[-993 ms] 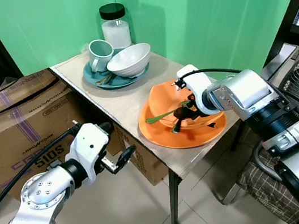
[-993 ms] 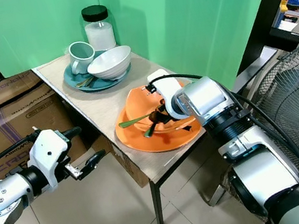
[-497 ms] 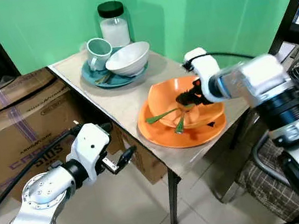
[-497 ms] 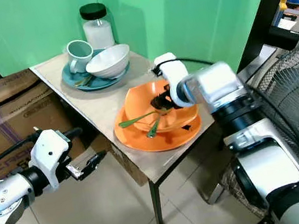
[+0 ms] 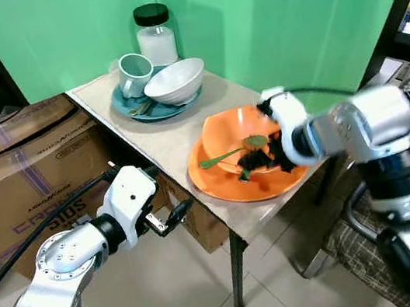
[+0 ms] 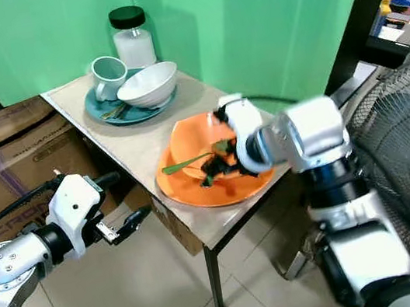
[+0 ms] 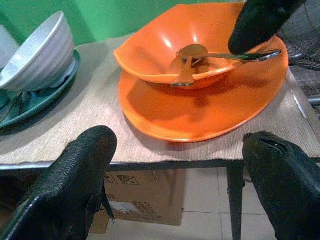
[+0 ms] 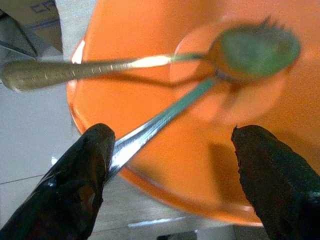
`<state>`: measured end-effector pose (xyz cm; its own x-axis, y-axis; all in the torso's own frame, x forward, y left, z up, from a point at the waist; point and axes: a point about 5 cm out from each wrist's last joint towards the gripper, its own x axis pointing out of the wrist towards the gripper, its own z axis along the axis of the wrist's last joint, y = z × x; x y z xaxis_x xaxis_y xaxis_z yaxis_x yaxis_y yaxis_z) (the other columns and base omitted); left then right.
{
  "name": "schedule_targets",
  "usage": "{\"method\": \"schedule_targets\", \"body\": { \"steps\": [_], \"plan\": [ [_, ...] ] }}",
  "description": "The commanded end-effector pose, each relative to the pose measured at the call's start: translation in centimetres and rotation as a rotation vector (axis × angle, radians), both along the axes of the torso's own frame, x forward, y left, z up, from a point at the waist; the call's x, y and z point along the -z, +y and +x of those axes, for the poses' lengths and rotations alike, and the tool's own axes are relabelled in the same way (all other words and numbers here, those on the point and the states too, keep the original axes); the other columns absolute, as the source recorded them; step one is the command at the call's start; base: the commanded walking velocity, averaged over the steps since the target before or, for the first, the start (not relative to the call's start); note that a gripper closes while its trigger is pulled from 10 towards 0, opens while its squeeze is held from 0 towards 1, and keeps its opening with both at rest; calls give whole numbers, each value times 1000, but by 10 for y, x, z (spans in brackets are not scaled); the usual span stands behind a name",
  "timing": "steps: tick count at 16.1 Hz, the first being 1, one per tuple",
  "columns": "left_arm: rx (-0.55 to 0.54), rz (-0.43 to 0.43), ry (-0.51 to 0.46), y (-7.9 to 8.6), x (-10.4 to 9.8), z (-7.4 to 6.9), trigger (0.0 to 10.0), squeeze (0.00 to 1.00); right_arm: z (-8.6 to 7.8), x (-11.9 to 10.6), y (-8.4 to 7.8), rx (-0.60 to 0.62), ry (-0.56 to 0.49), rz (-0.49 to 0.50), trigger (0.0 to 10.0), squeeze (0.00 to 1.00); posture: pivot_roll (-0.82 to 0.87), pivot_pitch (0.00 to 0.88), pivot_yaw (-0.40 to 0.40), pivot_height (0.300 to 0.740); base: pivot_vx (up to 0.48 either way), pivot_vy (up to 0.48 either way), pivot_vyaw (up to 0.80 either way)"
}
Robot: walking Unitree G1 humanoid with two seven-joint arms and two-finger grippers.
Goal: Setting the table
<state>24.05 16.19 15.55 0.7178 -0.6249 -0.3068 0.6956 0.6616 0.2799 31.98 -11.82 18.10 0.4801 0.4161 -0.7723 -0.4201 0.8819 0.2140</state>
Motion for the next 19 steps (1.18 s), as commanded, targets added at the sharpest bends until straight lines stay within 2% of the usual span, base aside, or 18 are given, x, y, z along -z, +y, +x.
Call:
{"method": "schedule_targets", "body": {
  "steps": [1,4,5,8,12,17,19],
  "plan": [
    [20,1,2,-3,0,1,10000,0,0,-2,-1,27,-11,2,10000,0,74,0,-2,740,0,0,0],
    [28,5,5,-3,0,2,10000,0,5,3,4,86,-5,28,10000,0,78,0,-3,740,0,0,0],
    [28,7,6,-2,-1,1,10000,0,7,1,10,108,-2,69,10000,0,86,0,-9,740,0,0,0],
    [25,10,6,-1,0,1,10000,0,7,-2,18,106,-5,89,10000,0,91,0,-16,740,0,0,0],
    [20,10,4,-1,0,0,10000,0,8,7,25,105,-12,35,10000,0,94,0,-23,740,0,0,0],
    [21,11,1,-1,0,1,10000,0,13,18,24,153,-3,6,10000,0,95,0,-27,740,0,0,0],
    [21,11,-1,-1,0,1,10000,0,15,21,23,163,11,17,4667,0,96,0,-27,740,0,0,0]
  ]
}}
